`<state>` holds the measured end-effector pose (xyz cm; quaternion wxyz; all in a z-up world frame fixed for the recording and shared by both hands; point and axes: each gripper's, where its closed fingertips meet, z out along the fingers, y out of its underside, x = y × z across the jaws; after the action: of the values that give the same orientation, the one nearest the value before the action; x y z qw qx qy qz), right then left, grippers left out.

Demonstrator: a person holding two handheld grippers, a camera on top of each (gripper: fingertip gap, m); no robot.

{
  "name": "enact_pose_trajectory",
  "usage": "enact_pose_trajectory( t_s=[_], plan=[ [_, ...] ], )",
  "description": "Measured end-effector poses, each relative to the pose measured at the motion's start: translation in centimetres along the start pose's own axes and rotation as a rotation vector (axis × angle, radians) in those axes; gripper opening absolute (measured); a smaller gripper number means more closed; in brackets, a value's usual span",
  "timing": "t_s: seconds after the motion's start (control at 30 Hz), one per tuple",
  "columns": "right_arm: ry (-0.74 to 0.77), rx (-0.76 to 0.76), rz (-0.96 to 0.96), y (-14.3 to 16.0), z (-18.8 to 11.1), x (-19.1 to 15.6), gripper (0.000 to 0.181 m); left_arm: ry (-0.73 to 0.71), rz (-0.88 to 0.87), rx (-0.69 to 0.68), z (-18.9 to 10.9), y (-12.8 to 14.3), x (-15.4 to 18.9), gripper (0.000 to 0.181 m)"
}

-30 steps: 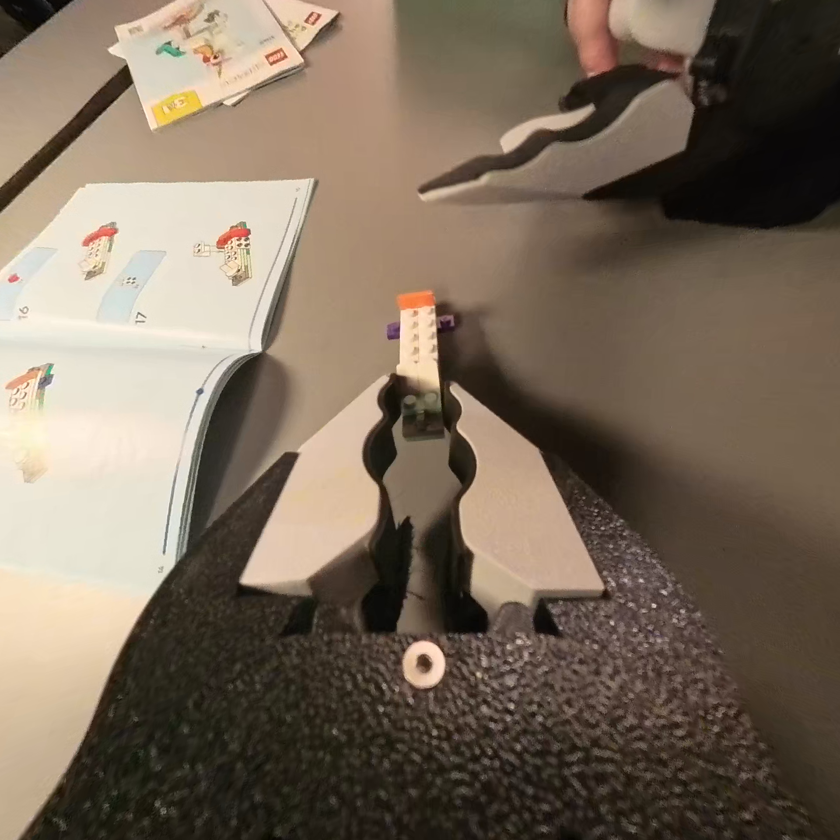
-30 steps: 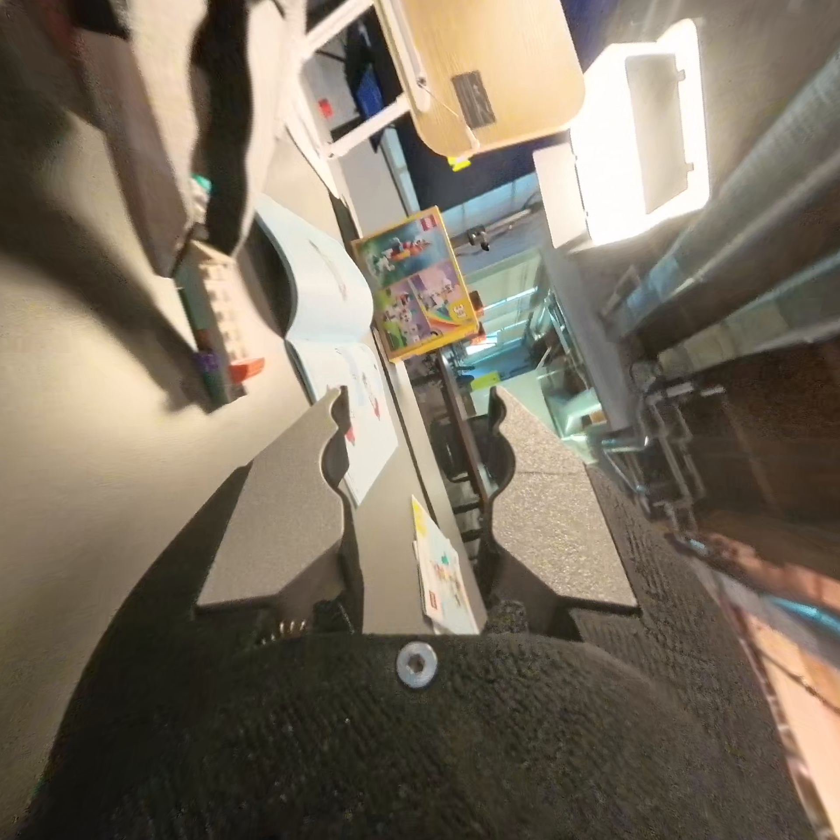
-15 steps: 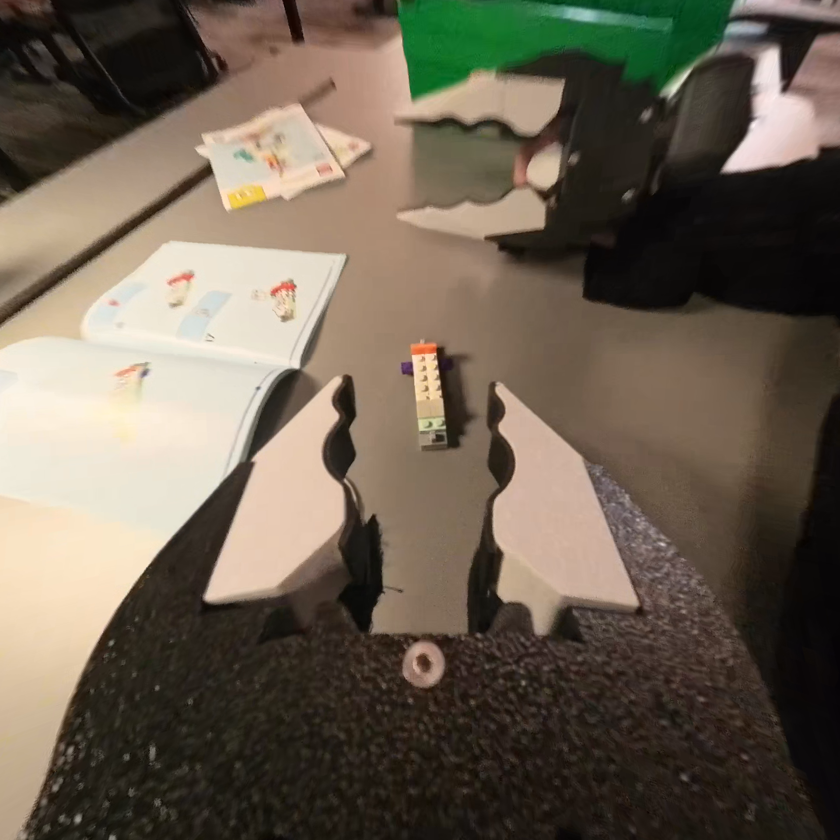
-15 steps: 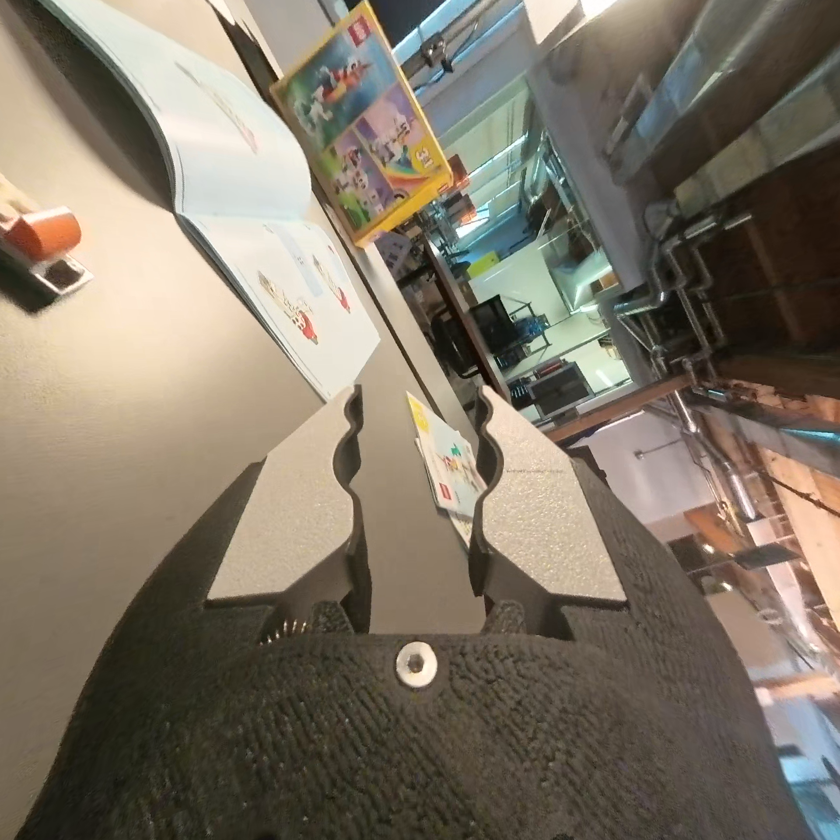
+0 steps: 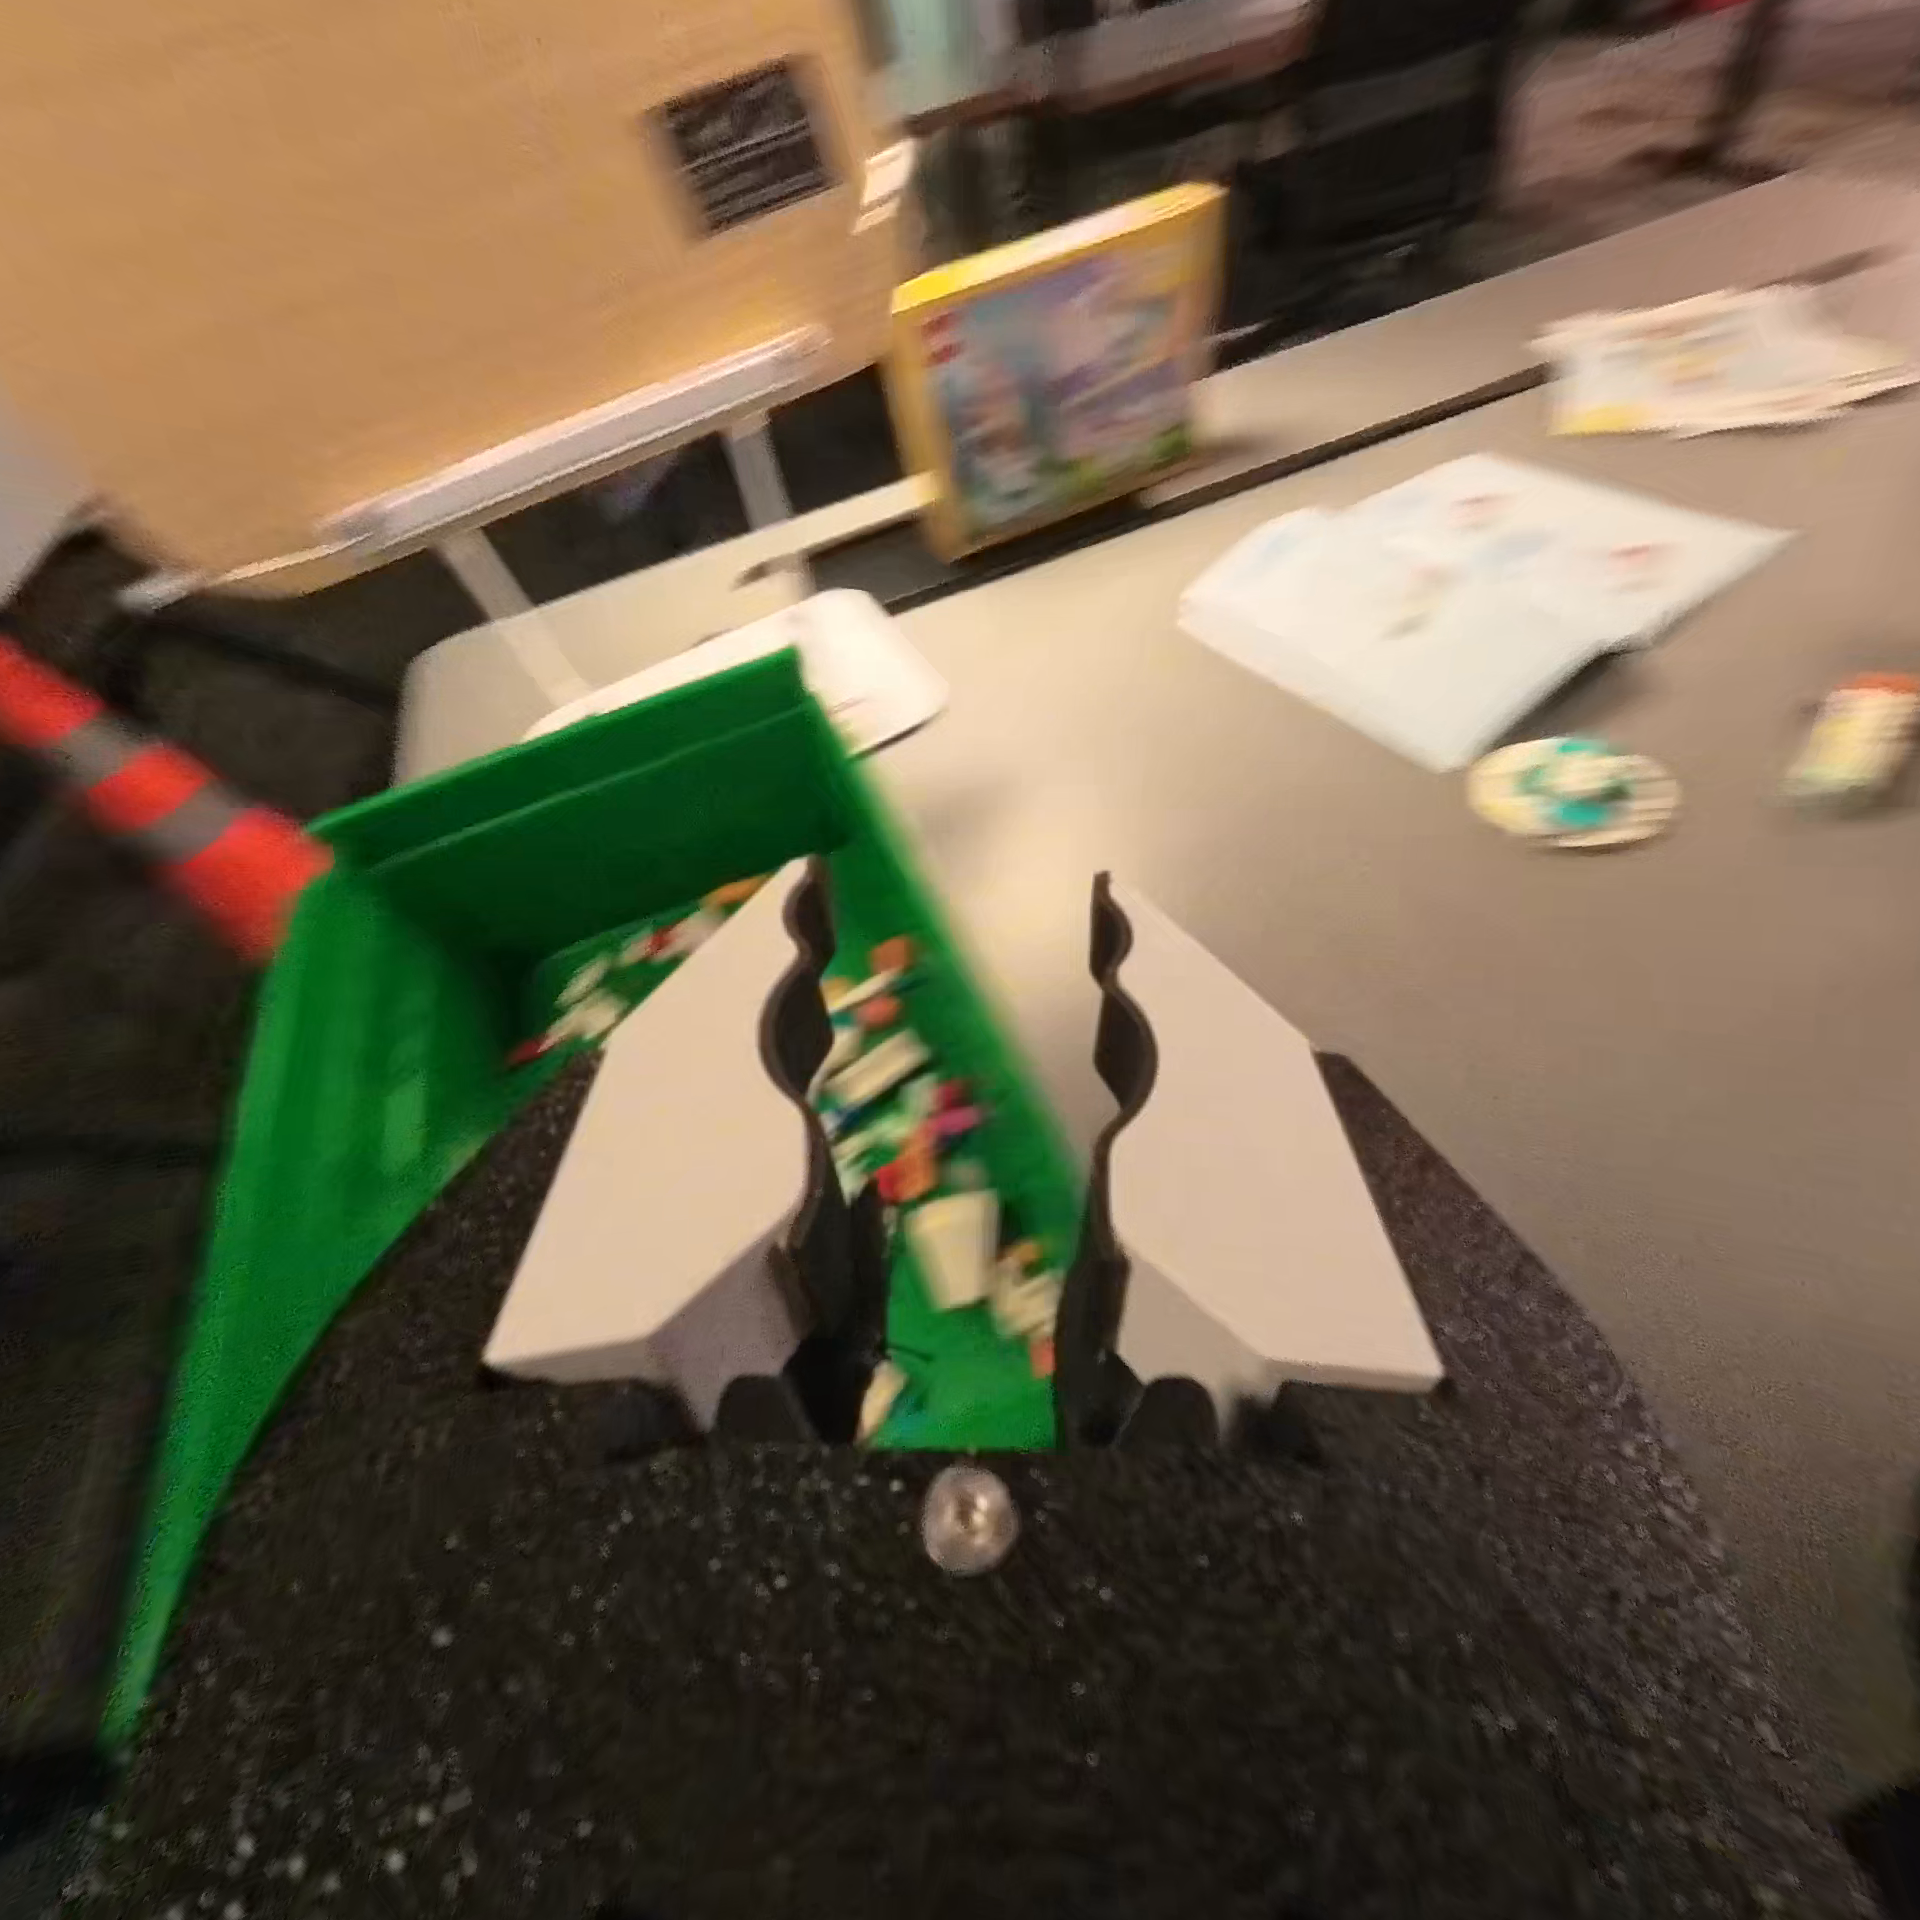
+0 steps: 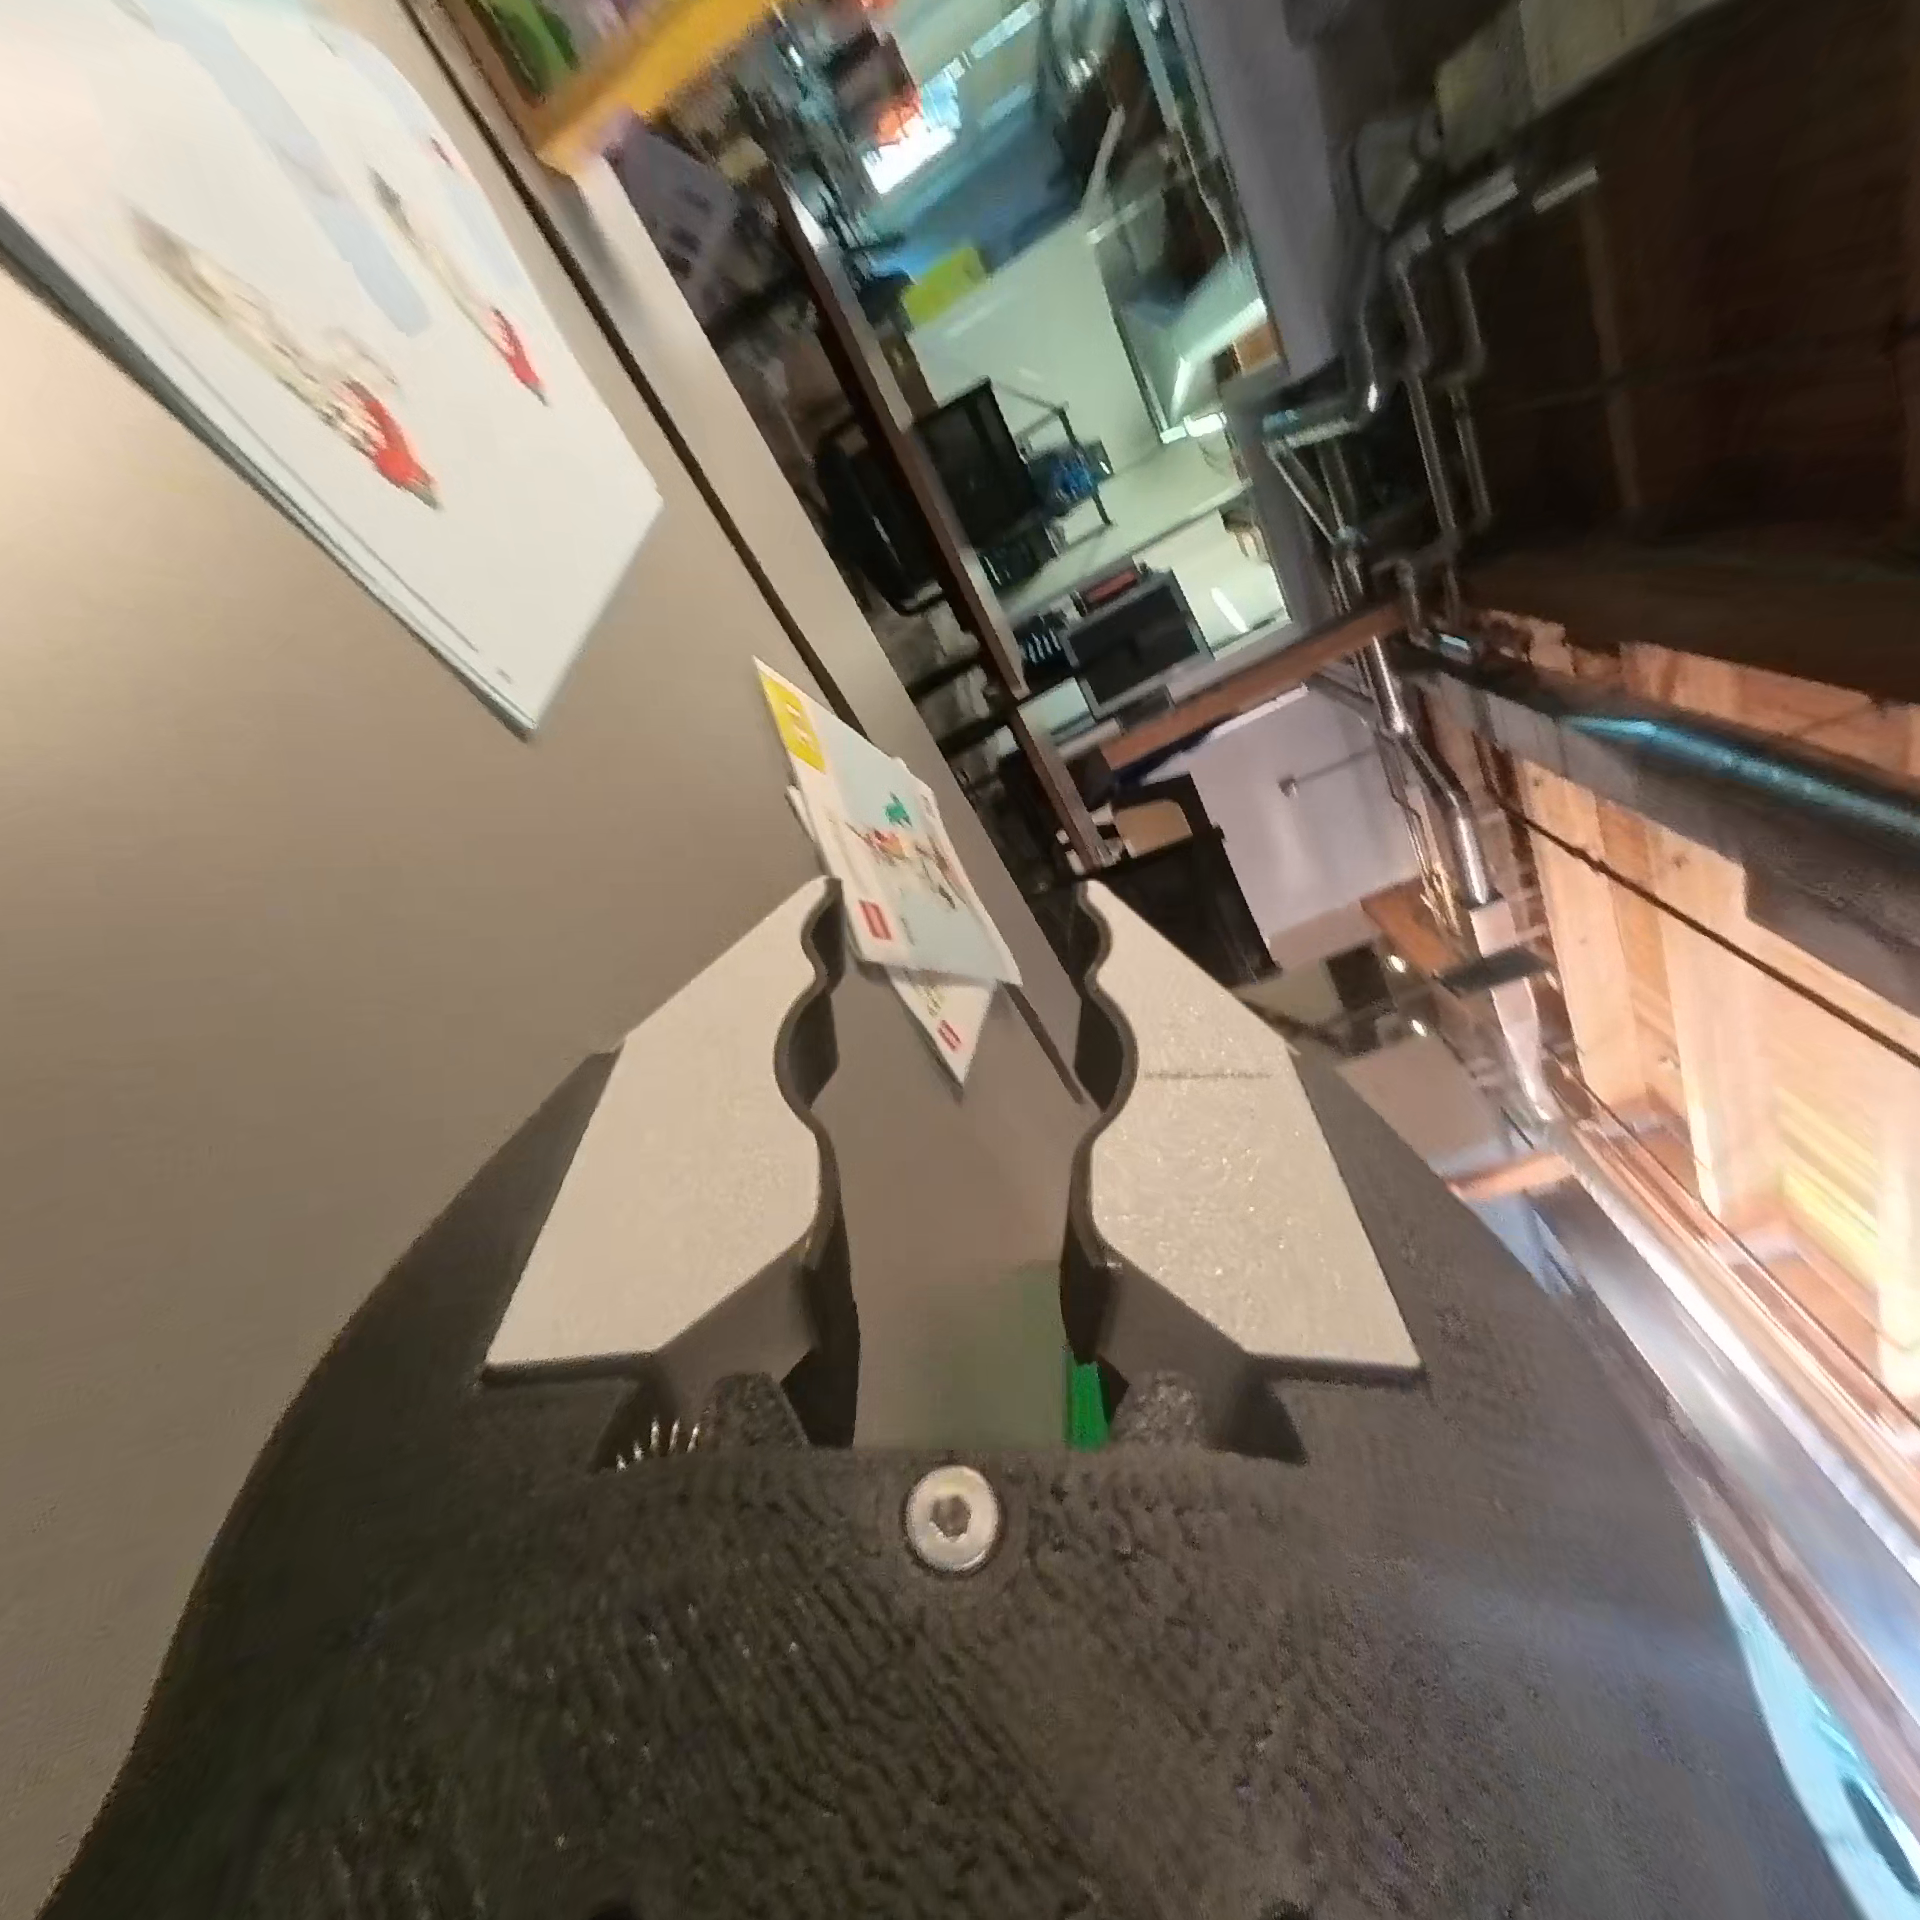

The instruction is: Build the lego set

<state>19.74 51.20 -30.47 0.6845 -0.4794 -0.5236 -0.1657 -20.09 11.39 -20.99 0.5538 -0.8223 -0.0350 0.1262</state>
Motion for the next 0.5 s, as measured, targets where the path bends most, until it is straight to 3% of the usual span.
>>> enact_pose_trajectory(
  t_s=[0.07,0.17,0.33,0.5],
  plan=[
    [0.039,-0.046,0.002,0.9,0.1,0.8,0.042,-0.133,-0.03,-0.063,-0.7,2.1,-5.0,0.047],
    [0.058,-0.092,0.0,1.7,0.3,1.1,0.042,-0.188,-0.066,-0.129,-0.4,4.8,-9.1,0.048],
    [0.07,-0.176,-0.071,2.9,0.6,0.9,0.04,-0.179,-0.079,-0.25,0.2,8.3,-11.4,0.031],
    [0.086,-0.23,-0.059,3.8,0.8,1.3,0.04,-0.155,-0.156,-0.18,-1.0,8.9,-11.9,0.026]
  ],
)
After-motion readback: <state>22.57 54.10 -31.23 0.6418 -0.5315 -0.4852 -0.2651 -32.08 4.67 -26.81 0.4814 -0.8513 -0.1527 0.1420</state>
